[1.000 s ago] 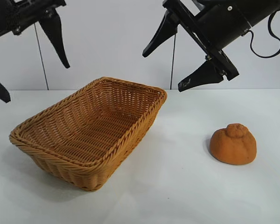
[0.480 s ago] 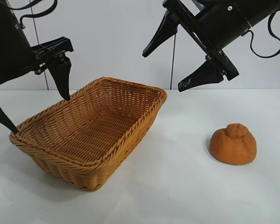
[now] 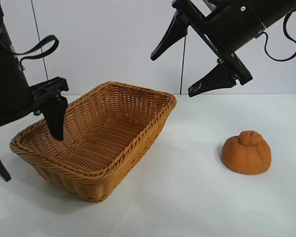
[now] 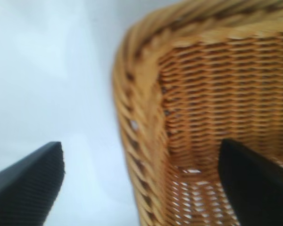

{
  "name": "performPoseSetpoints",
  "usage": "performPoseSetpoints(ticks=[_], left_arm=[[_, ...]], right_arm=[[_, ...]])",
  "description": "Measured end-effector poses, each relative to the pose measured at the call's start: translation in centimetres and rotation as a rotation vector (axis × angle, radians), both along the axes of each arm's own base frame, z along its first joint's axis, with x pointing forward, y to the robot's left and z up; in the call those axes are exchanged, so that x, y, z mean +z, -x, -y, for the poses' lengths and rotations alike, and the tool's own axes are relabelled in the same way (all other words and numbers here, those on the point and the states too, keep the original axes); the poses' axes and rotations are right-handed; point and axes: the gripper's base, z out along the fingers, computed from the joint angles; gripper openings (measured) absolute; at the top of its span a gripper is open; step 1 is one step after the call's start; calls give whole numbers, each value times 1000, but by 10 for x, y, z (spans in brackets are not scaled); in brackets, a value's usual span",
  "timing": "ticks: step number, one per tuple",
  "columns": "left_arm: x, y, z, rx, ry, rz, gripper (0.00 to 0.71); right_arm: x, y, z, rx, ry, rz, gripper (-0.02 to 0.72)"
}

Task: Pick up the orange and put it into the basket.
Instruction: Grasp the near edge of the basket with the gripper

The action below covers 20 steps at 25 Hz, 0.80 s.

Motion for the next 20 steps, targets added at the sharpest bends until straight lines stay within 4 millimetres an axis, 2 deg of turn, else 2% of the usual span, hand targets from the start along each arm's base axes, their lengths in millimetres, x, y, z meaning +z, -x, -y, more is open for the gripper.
performPoseSetpoints(ticks=[5, 11, 14, 16, 20], left_arm=[[-5, -6, 2, 10, 29, 74, 630], [-33, -11, 4, 13, 7, 30, 630], [-40, -14, 6, 30, 22, 30, 629], [-40, -14, 7, 39, 33, 35, 598], [-40, -14, 7, 40, 35, 29, 448]], right_arm=[[0, 0, 0, 0, 1, 0, 620], [0, -1, 0, -5, 4, 7, 620], [0, -1, 0, -7, 4, 9, 620], [0, -1, 0, -7, 4, 9, 620], [0, -1, 0, -7, 4, 9, 620]])
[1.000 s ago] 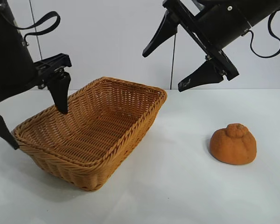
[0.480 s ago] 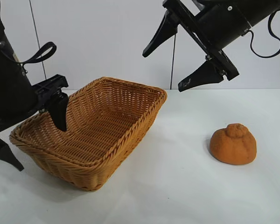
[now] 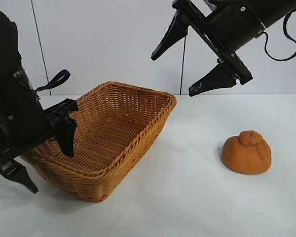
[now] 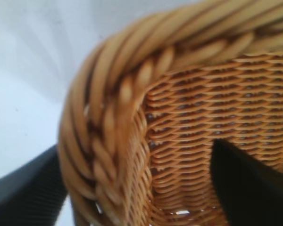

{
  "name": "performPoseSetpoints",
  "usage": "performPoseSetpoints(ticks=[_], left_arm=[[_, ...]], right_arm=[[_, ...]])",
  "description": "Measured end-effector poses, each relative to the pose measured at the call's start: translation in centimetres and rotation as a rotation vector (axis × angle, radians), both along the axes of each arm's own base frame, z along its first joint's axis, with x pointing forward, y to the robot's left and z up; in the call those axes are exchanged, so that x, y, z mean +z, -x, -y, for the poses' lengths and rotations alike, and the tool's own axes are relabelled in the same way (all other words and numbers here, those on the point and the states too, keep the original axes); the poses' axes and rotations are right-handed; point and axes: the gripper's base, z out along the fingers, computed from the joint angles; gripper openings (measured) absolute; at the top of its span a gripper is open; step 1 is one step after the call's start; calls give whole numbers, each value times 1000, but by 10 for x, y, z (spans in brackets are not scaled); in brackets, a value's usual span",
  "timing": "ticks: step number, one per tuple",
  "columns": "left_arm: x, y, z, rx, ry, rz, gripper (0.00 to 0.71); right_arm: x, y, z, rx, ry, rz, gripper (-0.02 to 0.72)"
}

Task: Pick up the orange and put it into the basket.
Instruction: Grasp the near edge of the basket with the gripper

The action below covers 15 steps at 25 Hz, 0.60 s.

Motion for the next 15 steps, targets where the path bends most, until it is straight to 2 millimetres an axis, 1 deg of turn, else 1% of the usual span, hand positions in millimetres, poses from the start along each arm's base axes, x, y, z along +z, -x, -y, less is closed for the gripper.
performPoseSetpoints(ticks=[4, 6, 7, 11, 15], left_arm=[[-2, 2, -1, -2, -12, -32, 265], [-3, 4, -1, -4, -18, -49, 139], [-3, 3, -1, 5, -14, -46, 102], [-2, 1, 0, 3, -3, -25, 96], [11, -10, 6, -52, 16, 11, 92]], right_arm=[[0, 0, 0, 0, 0, 0, 620], [0, 0, 0, 0, 0, 0, 620], [0, 0, 0, 0, 0, 0, 620], [0, 0, 0, 0, 0, 0, 620], [0, 0, 0, 1, 0, -1, 620]])
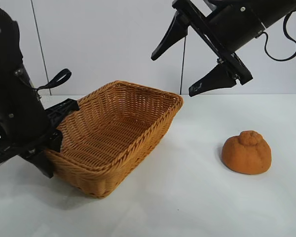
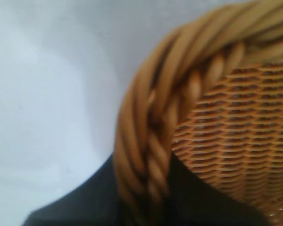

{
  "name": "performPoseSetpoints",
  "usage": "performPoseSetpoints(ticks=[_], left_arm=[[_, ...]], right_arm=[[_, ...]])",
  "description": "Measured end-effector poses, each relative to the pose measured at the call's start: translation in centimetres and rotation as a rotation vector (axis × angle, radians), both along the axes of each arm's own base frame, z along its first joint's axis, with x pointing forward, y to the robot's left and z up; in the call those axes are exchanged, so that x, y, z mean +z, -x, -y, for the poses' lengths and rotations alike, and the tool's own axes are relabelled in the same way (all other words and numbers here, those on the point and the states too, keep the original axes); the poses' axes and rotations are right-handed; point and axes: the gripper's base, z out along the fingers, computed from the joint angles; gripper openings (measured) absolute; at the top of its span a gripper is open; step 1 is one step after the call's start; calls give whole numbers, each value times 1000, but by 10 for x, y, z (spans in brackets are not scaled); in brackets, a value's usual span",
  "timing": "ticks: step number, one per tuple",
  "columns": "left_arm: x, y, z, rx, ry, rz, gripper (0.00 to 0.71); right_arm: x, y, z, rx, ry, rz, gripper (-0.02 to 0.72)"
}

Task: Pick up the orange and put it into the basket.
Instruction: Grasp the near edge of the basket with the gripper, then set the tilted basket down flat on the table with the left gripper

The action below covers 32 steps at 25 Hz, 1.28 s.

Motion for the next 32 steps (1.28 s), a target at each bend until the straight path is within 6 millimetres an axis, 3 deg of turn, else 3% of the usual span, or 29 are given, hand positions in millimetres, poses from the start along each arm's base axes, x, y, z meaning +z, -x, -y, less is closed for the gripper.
performPoseSetpoints(ticks=[4, 13, 18, 32], left_arm=[[15, -15, -2, -28, 37, 31, 88], [32, -43, -51, -139, 78, 74, 88], [38, -55, -67, -275, 47, 108, 88], [27, -96, -51, -842, 20, 70, 87]], right_arm=[[0, 0, 0, 0, 0, 0, 620], [0, 0, 0, 0, 0, 0, 620], [0, 0, 0, 0, 0, 0, 620], [0, 1, 0, 11, 2, -9, 620]])
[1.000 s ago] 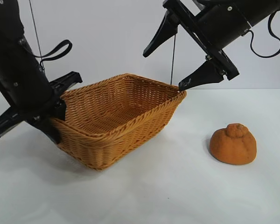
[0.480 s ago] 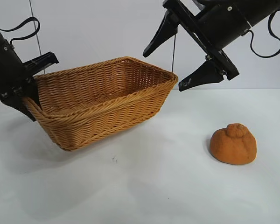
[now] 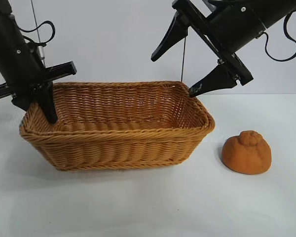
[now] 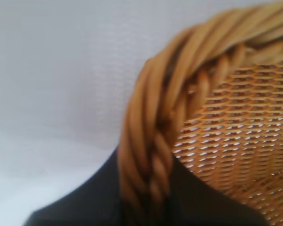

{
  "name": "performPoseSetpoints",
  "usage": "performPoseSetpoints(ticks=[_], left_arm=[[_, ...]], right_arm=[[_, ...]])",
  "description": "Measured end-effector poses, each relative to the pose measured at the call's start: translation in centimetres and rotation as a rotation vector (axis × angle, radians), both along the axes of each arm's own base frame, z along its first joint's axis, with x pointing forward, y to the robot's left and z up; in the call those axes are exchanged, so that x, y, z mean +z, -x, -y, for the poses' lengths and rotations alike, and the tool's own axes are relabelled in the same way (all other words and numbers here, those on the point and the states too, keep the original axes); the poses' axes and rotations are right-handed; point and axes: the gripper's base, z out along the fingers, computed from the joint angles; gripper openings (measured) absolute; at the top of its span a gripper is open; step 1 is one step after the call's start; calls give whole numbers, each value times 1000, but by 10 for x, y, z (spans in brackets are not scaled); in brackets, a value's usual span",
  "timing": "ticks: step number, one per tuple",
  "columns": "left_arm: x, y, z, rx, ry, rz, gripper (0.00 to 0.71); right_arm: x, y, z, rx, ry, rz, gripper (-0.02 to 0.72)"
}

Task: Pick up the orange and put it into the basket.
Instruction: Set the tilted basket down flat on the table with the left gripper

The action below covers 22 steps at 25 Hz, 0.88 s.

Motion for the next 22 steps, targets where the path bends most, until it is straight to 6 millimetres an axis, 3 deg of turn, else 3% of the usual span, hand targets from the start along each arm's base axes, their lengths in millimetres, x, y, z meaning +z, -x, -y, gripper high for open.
performPoseSetpoints(ticks=[14, 15, 17, 20, 22], left_arm=[[-43, -8, 5, -53, -17, -39, 94], [-43, -8, 5, -52, -16, -39, 121], [-42, -9, 6, -50, -12, -39, 241], [-38, -11, 7, -53, -6, -36, 494], [-32, -11, 7, -59, -2, -35, 568]], right_arm=[[0, 0, 0, 1, 3, 1, 620], [0, 0, 0, 1, 3, 1, 620], [0, 0, 0, 1, 3, 1, 620], [0, 0, 0, 1, 3, 1, 620], [0, 0, 0, 1, 3, 1, 620]])
